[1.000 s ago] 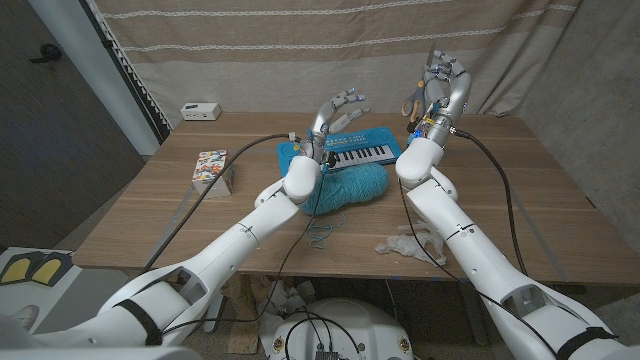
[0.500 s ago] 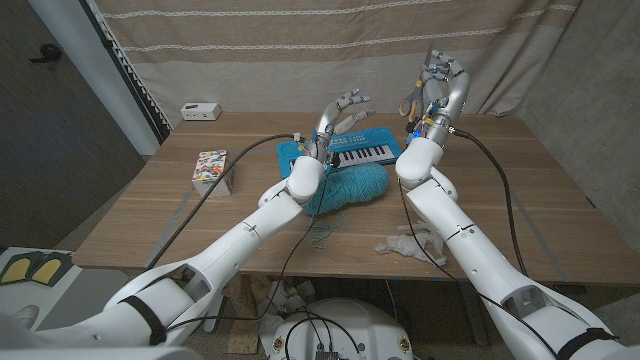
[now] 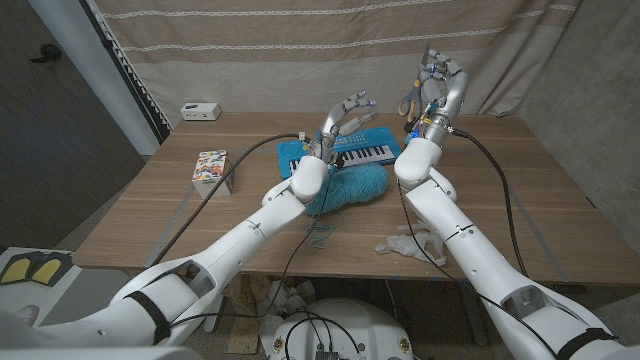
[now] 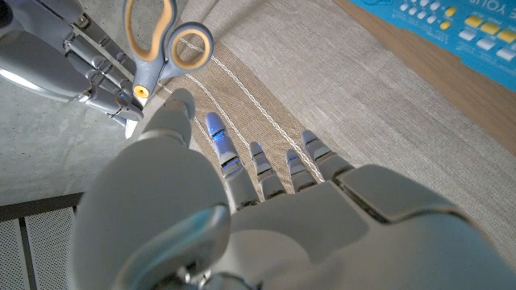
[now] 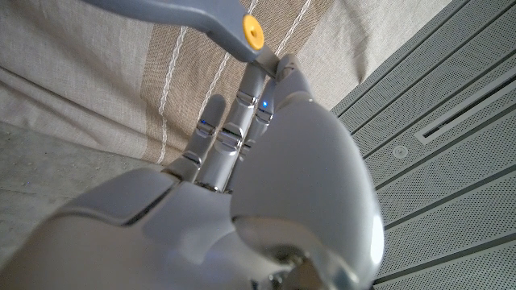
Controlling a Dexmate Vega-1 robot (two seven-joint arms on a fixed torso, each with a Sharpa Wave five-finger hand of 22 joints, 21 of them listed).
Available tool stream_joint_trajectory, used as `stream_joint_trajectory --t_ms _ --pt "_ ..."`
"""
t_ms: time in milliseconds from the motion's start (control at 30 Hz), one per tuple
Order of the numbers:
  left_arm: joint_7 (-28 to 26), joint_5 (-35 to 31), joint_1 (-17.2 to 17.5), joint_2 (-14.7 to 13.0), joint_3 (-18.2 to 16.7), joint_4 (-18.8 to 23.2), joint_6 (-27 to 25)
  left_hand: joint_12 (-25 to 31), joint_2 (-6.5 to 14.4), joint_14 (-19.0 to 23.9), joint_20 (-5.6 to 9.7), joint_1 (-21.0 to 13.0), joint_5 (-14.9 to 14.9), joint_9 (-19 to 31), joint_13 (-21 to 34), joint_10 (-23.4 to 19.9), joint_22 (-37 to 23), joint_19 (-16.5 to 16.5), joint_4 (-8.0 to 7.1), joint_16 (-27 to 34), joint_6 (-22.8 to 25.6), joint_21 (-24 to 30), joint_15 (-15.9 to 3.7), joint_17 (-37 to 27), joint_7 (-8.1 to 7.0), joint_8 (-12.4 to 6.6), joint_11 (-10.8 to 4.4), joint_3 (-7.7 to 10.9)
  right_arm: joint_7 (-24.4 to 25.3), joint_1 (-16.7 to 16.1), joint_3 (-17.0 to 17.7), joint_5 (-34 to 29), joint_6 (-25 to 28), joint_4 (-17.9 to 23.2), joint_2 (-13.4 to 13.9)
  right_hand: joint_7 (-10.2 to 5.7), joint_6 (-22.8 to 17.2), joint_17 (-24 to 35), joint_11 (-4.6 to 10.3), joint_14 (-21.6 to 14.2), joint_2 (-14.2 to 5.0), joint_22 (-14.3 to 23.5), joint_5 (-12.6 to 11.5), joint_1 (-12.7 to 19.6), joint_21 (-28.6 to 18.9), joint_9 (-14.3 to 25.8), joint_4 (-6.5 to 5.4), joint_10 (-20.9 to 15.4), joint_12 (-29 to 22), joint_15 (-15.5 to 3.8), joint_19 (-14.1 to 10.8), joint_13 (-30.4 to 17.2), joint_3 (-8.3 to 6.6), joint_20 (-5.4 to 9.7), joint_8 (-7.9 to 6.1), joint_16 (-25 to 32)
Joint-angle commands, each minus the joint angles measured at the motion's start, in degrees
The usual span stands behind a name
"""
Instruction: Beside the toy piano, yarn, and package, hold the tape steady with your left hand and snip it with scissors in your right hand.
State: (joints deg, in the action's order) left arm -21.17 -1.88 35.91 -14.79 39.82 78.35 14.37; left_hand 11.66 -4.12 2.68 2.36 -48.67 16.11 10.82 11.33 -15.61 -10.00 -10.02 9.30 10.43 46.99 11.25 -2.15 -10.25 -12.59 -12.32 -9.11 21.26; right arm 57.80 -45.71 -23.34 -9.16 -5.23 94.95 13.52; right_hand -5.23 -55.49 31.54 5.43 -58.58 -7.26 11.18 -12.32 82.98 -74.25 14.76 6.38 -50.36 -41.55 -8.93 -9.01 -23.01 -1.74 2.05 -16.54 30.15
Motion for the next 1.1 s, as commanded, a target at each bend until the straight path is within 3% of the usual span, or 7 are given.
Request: stream_joint_trajectory --t_ms 33,500,833,1100 --pt "-0.13 -0.18 -1.01 1.35 0.89 -2.04 0.49 0.13 -0.5 0.2 4.66 -0.43 -0.24 0.13 0.07 0.19 -0.15 -0.2 -0.13 0.24 0.12 0.03 -6.98 -0.11 -0.04 0.1 0.45 0.22 -0.03 -0.21 -0.05 -0.34 0.01 0.15 0.07 0.05 -0.11 -0.05 0.29 -1.1 -1.84 0.13 -0.42 2.53 -0.41 0.18 0.14 -0.49 -0.26 -4.85 0.2 -0.18 -0.28 9.64 -0.13 0.0" --pt "-1.45 -0.81 -1.66 2.84 1.77 -3.89 0.1 0.38 -3.32 0.61 4.33 1.02 -0.25 0.07 0.08 -0.2 -0.17 -0.41 -0.75 0.42 0.66 0.09 -6.76 -0.17 0.95 0.16 0.39 -1.83 -0.21 -0.7 -0.06 -0.55 0.11 0.75 0.25 0.15 -0.21 -0.32 0.27 -1.17 -1.82 0.08 -0.38 2.53 -0.93 0.11 0.15 -0.35 -0.24 -4.86 0.41 -0.07 -0.3 9.63 -0.03 -0.1" --pt "-2.67 -1.17 -1.6 3.77 2.26 -3.97 -0.68 0.78 -4.05 1.41 4.08 1.86 0.28 0.05 0.1 -1.22 -0.22 -1.12 -1.3 0.68 3.06 0.34 -6.78 -0.23 2.32 -0.53 0.46 -2.93 -0.6 -1.14 0.05 -0.19 -0.26 1.34 0.24 -0.03 -0.12 -0.5 0.42 -1.2 -1.76 0.04 -0.37 2.5 -1.29 0.06 0.16 -0.45 -0.35 -4.86 0.54 -0.03 -0.29 9.6 0.1 -0.18" --pt "-2.92 -1.4 -2.16 4.53 2.82 -5.03 -0.23 0.78 -4.27 1.52 4.25 2.17 0.57 0.02 0.1 -1.33 -0.23 -1.19 -1.49 0.66 3.36 0.33 -6.94 -0.25 2.57 -0.46 0.29 -3.43 -0.99 -1.47 0.08 -0.35 -0.26 1.87 0.48 0.09 -0.28 -0.65 0.19 -1.34 -1.77 0.0 -0.37 2.47 -1.59 0.03 0.15 -0.48 -0.36 -4.86 0.67 0.07 -0.3 9.58 0.11 -0.18"
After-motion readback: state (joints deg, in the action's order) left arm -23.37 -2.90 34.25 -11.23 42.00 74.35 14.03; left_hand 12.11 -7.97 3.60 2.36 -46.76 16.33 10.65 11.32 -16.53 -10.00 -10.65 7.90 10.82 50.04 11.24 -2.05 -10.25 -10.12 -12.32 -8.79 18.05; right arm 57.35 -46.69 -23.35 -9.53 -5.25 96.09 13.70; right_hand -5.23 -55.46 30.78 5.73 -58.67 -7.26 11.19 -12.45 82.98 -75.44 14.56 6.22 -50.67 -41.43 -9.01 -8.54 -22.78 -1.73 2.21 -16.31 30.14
